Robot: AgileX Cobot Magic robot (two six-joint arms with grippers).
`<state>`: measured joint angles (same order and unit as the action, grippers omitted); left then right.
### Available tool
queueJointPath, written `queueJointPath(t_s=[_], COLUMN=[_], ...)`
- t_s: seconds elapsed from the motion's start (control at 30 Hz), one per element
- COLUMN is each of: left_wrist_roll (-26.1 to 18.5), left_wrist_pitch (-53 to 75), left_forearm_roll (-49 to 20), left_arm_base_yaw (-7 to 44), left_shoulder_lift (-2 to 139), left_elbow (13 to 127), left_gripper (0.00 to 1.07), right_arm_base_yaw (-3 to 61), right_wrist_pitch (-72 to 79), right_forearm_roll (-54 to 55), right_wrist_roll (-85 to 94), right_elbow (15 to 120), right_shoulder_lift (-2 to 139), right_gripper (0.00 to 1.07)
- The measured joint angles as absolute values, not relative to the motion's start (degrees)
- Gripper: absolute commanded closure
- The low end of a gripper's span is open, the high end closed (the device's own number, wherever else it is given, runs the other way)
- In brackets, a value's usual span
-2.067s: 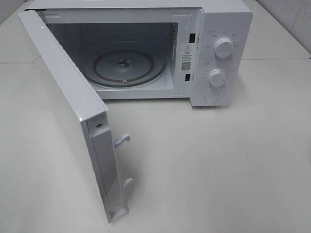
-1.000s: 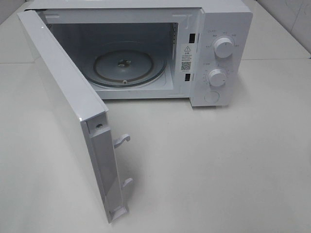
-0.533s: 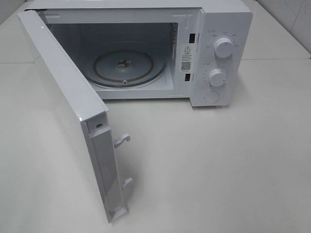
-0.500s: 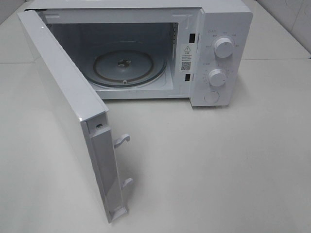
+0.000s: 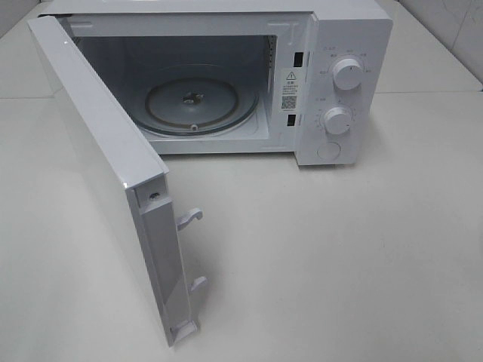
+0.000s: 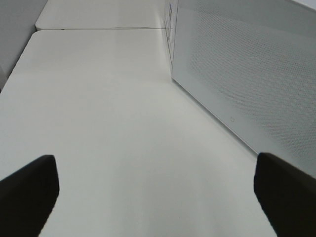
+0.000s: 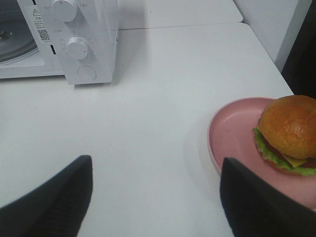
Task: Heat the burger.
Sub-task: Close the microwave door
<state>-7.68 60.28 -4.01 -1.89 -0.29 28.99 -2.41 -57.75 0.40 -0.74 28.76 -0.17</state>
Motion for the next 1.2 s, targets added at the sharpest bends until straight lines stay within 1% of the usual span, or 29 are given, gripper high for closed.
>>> queueJointPath(t_s=[1.2], left_wrist_roll=[-7.7], left_wrist_pitch=[60.3], left_forearm_roll=[-4.0], left_arm_base_yaw=[-1.9], left_shoulder_lift=[-0.3], left_elbow=[29.0], left_gripper=[0.02], right_arm_base_yaw=[-2.4], right_wrist_pitch=[-57.8], right_forearm_roll=[0.4], right_wrist_roll=[-0.7], right_elbow=[28.8], right_shoulder_lift=[-0.2], right_gripper=[0.39])
